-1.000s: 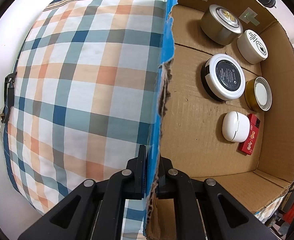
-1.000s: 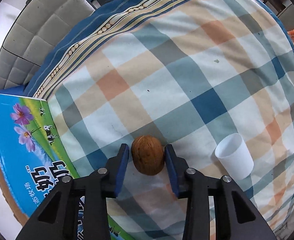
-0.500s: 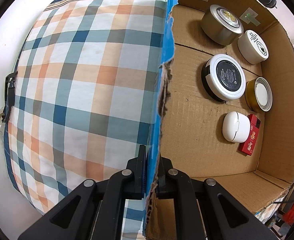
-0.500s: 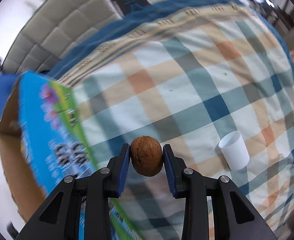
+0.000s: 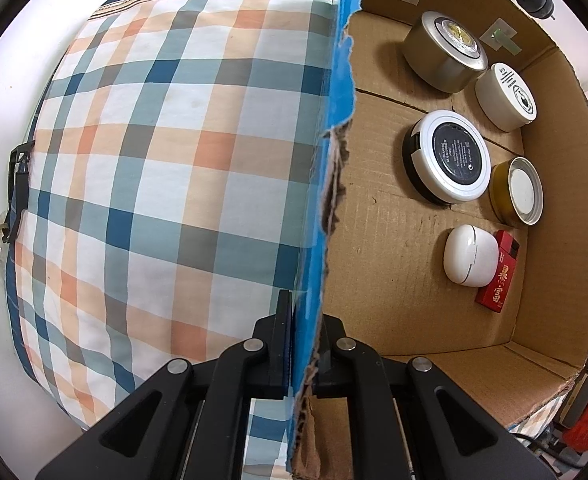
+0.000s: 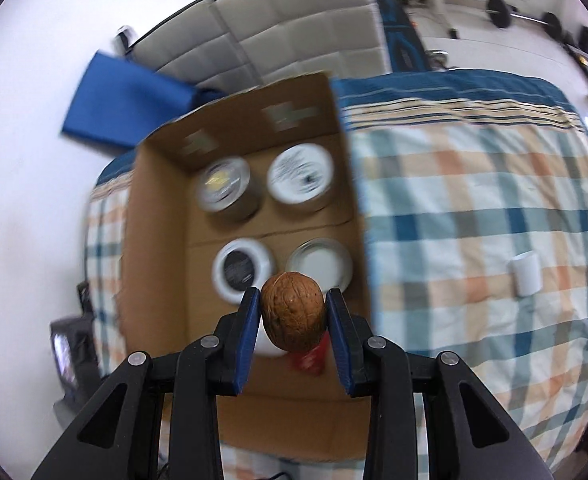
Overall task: Organize rigid objects
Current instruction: 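Carry the walnut into the box beside the earbud case and release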
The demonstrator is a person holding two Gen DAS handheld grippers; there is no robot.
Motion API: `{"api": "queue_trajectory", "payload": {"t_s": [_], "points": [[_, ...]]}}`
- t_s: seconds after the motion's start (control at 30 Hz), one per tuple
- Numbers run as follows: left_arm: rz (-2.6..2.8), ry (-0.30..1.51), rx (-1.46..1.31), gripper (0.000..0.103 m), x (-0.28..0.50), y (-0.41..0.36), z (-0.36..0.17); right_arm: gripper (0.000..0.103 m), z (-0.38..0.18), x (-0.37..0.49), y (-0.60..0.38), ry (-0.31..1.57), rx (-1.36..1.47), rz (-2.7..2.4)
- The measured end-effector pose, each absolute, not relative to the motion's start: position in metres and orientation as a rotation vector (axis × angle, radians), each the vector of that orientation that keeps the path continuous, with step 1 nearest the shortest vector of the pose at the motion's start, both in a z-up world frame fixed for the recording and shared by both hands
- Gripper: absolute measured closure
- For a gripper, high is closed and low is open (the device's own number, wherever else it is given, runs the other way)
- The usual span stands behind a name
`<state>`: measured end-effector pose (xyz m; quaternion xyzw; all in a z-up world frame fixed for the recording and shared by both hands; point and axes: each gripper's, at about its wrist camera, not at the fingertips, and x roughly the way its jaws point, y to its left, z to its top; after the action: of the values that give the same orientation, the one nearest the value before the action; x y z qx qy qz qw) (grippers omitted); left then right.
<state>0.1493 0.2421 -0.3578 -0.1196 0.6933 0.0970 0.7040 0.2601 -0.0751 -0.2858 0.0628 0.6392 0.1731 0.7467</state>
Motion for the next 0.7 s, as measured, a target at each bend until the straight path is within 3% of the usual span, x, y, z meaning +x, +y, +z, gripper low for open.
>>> {"api": "queue_trajectory", "payload": {"t_s": [0.7], "points": [[0.196,1.532,-0.296,0.098,0.144,0.252,-0.359,0.067,-0.327,0.219,0.007,1.538,0.143,0.531]]}}
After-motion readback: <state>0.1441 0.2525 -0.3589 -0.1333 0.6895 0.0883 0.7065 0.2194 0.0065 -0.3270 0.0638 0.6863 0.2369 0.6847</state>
